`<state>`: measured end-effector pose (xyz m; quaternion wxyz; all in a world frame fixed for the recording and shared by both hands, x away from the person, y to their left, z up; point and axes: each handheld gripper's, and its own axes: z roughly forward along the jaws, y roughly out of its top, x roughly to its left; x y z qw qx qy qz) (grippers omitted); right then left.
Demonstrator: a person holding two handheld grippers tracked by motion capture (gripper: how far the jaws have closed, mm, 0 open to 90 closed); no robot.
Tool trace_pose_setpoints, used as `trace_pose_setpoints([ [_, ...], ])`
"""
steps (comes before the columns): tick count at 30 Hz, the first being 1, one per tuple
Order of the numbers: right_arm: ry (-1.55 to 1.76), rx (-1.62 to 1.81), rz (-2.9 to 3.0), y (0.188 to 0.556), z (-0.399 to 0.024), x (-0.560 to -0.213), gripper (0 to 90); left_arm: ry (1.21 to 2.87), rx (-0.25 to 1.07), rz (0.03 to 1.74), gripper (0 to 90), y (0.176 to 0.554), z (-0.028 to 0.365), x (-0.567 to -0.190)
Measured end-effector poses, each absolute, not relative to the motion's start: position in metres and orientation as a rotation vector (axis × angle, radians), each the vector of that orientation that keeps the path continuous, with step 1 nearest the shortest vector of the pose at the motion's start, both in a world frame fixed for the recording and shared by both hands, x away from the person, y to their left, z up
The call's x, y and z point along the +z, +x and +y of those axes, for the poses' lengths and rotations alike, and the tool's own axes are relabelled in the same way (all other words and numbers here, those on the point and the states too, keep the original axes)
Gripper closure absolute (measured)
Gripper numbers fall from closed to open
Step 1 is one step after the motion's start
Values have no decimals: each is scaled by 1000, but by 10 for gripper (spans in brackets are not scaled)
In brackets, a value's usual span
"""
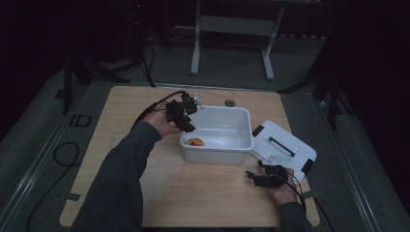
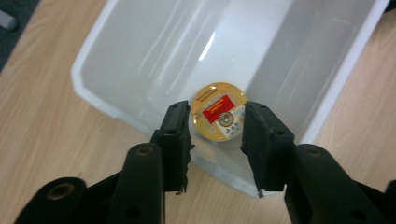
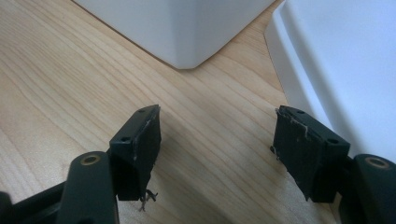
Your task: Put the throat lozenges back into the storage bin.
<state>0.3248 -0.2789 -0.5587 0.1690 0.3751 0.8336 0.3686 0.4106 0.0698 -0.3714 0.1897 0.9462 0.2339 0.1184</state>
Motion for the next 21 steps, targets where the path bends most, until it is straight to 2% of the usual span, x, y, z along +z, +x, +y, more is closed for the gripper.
trace_pose_setpoints([
  [7,1067,1048,2370,325,-279,-559,316,2591,394,683,780,406,82,-372],
  [8,1066,1048,2370,325,-279,-559,316,2579,418,690,780,404,84,-372],
  [11,1066,1048,2370,325,-279,-559,316,2554,434,694,886,402,87,-370],
  [15,1066,1048,2370,325,-279,-559,316,2535,493,696,900,399,89,-368],
  [21,1066,1048,2370,325,-279,-559,316,2467,487,738,897,400,96,-368],
])
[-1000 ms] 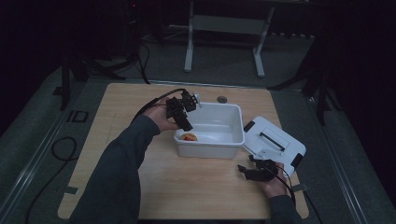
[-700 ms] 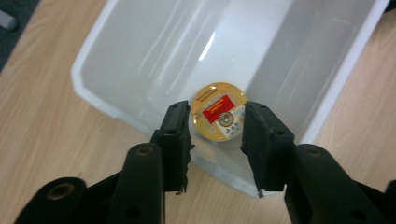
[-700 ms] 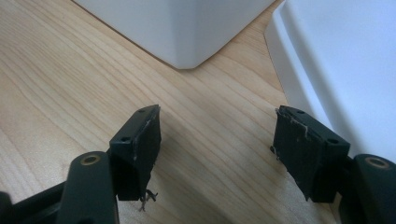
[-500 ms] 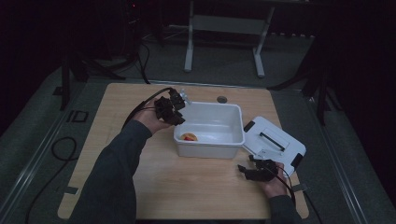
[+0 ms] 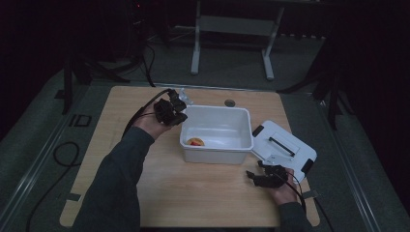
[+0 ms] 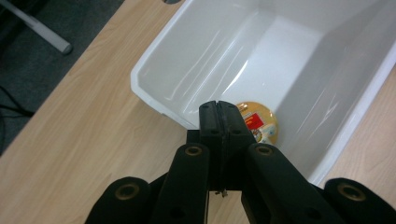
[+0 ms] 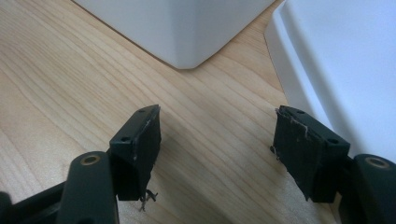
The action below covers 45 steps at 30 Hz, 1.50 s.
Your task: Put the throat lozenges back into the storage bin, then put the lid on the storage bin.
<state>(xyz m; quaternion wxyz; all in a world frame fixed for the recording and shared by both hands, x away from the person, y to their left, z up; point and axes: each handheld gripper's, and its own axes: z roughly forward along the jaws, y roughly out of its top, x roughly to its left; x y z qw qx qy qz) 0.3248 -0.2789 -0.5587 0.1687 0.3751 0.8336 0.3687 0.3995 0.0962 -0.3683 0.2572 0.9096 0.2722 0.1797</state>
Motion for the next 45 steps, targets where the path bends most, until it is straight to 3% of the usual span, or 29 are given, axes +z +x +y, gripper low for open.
trace_pose_setpoints([
  [4,1066,1048,2370,325,-279,-559,316,2454,513,764,893,399,102,-375],
  [7,1066,1048,2370,325,-279,-559,317,2444,516,783,821,399,108,-379],
  [17,1071,1043,2365,324,-279,-558,347,2368,533,825,720,394,120,-397],
  [20,1055,1055,2365,322,-280,-558,421,2360,540,842,705,394,123,-402],
  [45,1004,1025,2345,314,-279,-547,592,2199,570,999,666,387,163,-447],
])
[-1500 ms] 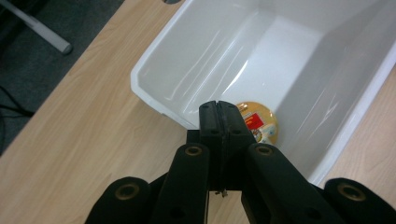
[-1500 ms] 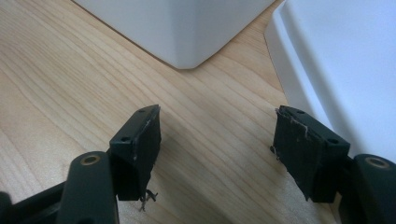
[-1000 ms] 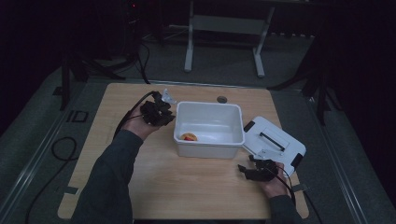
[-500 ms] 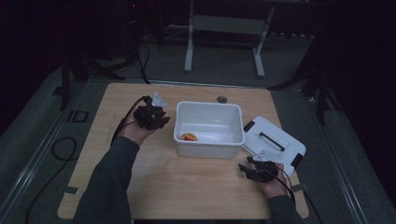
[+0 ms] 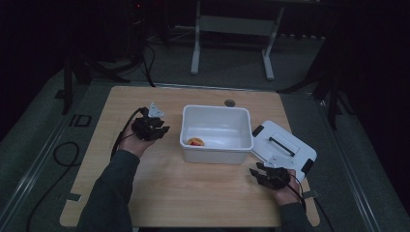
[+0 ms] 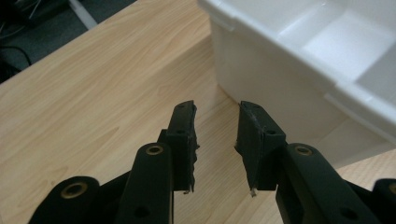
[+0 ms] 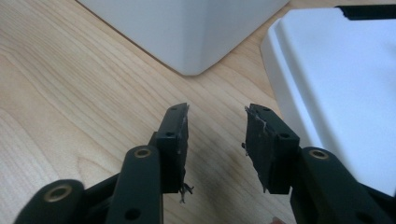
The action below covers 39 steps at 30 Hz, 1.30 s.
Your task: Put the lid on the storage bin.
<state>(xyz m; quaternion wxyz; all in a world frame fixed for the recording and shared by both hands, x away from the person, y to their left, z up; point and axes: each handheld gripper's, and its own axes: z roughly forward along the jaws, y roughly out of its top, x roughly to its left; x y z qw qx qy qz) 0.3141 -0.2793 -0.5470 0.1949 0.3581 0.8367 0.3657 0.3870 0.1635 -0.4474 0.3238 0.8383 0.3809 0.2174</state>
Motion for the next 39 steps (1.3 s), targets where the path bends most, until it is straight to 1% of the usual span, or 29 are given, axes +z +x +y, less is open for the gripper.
trace_pose_setpoints([
  [7,985,992,2325,313,-282,-538,606,2148,581,1036,659,380,174,-466],
  [13,982,969,2309,313,-287,-529,629,2138,589,1042,650,376,176,-478],
  [19,962,920,2286,315,-293,-514,636,2096,577,1067,644,371,181,-493],
  [32,923,817,2275,327,-303,-488,647,2057,578,1120,626,364,188,-519],
  [39,920,755,2273,335,-310,-477,645,2050,572,1113,610,360,189,-529],
])
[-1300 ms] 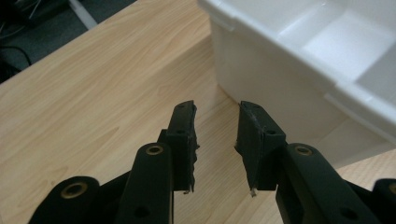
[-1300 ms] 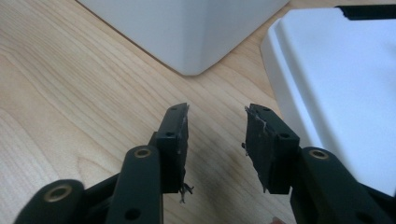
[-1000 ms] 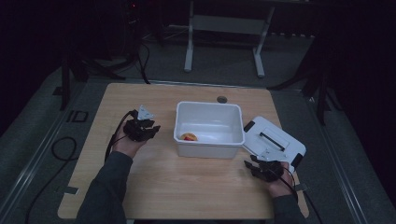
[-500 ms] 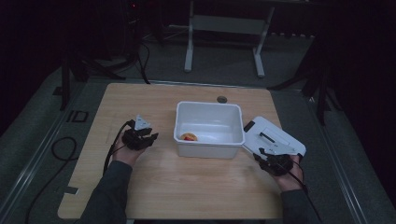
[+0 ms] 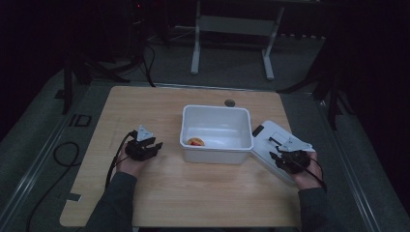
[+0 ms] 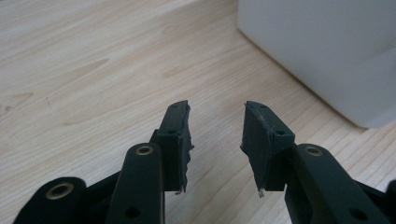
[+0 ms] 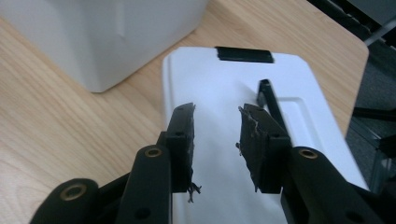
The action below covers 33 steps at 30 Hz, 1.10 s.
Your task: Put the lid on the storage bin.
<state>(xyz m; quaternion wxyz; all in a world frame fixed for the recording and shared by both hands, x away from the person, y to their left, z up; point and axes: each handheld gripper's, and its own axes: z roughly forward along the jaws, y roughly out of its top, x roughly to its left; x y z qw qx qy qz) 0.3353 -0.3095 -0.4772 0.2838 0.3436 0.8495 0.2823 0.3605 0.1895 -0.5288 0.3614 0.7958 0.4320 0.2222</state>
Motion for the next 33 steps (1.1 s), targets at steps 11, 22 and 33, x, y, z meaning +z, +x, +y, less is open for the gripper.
trace_pose_setpoints([
  [11,912,676,2273,346,-318,-464,646,2053,576,1114,600,360,189,-535],
  [22,895,525,2314,365,-319,-458,657,2055,577,1129,592,361,191,-541],
  [33,876,422,2368,379,-315,-458,671,2055,578,1138,592,362,192,-544],
])
